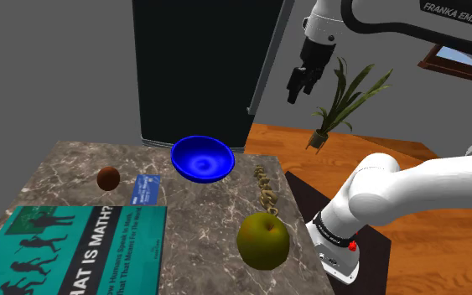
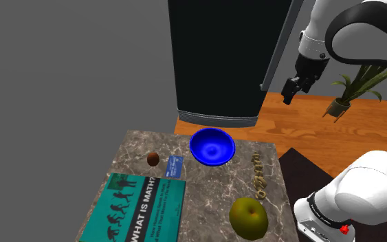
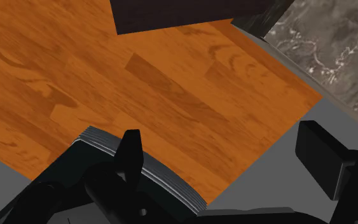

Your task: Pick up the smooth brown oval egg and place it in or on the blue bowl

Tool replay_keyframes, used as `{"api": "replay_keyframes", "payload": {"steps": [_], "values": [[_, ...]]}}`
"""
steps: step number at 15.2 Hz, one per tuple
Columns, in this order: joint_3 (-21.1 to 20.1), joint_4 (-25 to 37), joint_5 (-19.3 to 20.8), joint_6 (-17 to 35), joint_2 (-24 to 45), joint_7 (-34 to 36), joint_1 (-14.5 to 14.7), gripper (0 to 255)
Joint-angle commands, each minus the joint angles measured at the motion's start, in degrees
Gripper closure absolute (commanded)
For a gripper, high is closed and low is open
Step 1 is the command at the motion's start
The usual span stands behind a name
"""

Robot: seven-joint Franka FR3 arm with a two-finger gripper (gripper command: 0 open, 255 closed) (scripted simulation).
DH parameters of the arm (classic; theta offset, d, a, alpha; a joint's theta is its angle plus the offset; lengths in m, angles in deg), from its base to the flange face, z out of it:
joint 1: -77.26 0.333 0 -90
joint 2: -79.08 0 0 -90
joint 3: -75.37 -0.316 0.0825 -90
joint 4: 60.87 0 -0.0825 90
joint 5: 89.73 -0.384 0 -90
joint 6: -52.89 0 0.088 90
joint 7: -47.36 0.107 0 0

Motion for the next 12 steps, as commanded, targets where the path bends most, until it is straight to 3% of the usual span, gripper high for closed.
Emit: {"api": "replay_keyframes", "payload": {"steps": [1, 12], "values": [[0.00, 0.00, 0.00, 0.00, 0.00, 0.00, 0.00, 0], [-6.44, -2.12, -10.63, 13.39, 9.21, 7.15, 5.75, 0]]}}
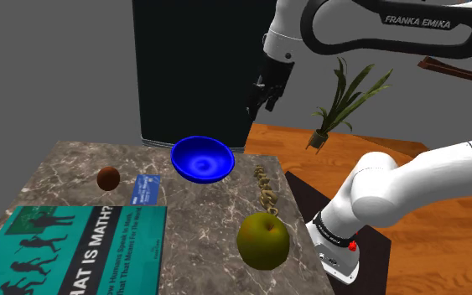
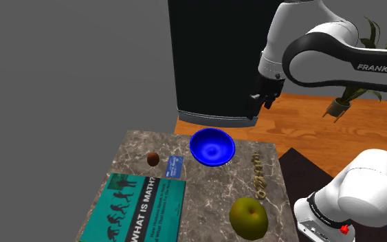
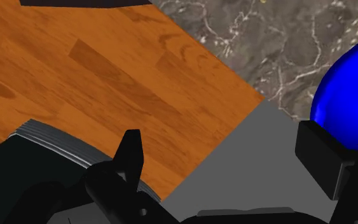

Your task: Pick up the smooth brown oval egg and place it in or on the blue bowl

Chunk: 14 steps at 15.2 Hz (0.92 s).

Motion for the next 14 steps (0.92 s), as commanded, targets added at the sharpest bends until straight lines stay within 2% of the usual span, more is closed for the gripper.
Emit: {"api": "replay_keyframes", "payload": {"steps": [1, 14], "values": [[-1.17, 0.08, -1.81, 2.25, 1.66, 1.10, 1.07, 0], [-8.92, 7.31, -10.01, 17.31, 18.77, 7.05, 6.91, 0]]}}
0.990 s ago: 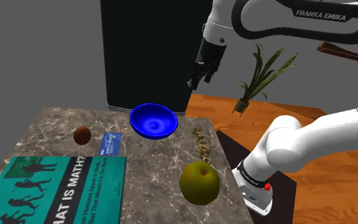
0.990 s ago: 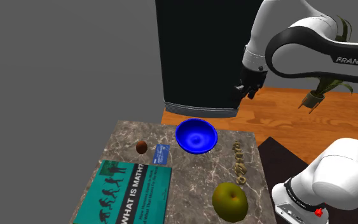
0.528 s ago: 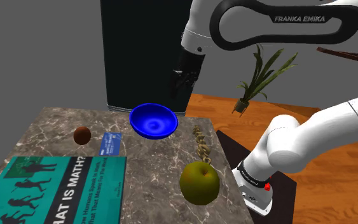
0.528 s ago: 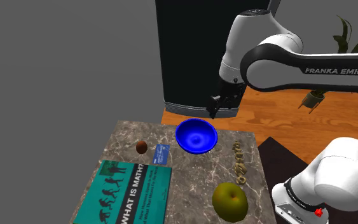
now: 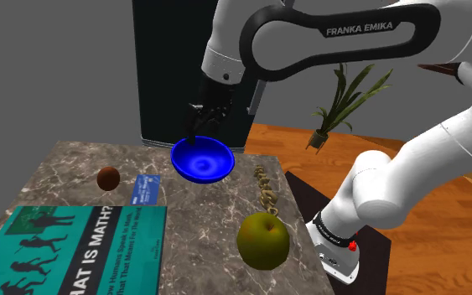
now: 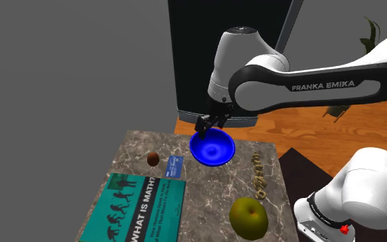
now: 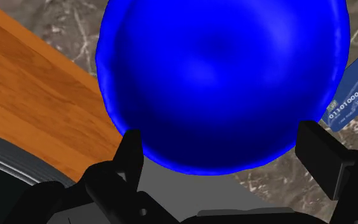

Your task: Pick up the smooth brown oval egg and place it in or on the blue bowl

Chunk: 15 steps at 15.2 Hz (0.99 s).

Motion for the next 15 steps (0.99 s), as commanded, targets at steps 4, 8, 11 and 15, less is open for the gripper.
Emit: {"api": "replay_keyframes", "payload": {"steps": [4, 8, 11, 15], "values": [[-2.86, 5.24, -1.55, 4.70, 7.43, 2.24, 1.91, 0], [-4.98, 10.24, -1.76, 7.99, 13.68, 4.18, 3.41, 0], [-6.41, 14.58, -1.32, 10.06, 18.52, 5.77, 4.63, 0], [-7.87, 20.76, -0.08, 12.09, 24.77, 7.93, 6.47, 0]]}}
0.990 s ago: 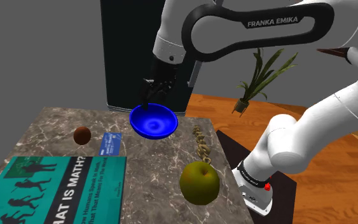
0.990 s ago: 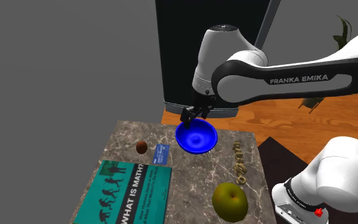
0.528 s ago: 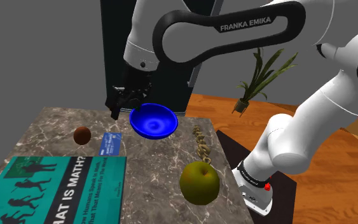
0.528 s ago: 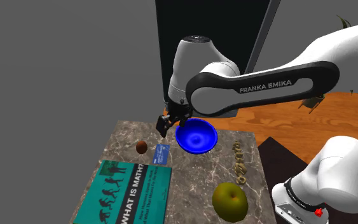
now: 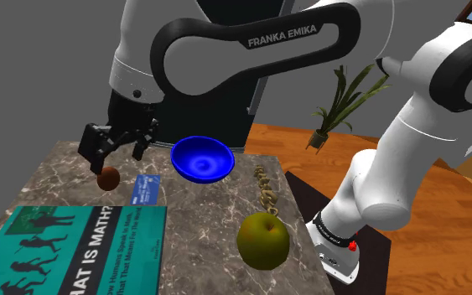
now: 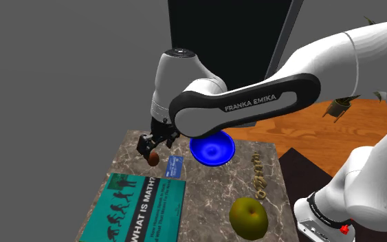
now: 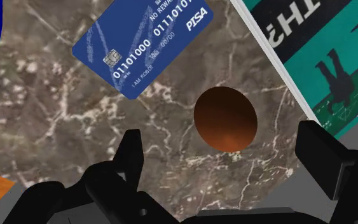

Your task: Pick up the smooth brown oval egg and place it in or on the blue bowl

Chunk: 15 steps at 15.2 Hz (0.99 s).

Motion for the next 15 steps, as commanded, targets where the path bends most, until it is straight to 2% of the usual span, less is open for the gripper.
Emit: {"api": "replay_keyframes", "payload": {"steps": [1, 8, 15], "values": [[-0.29, 1.20, 0.34, 1.11, 1.84, 0.38, 0.47, 0], [-0.50, 0.12, 1.42, 5.37, 4.99, 1.09, 1.38, 0], [-0.50, 0.12, 1.42, 5.36, 4.98, 1.09, 1.38, 0]]}}
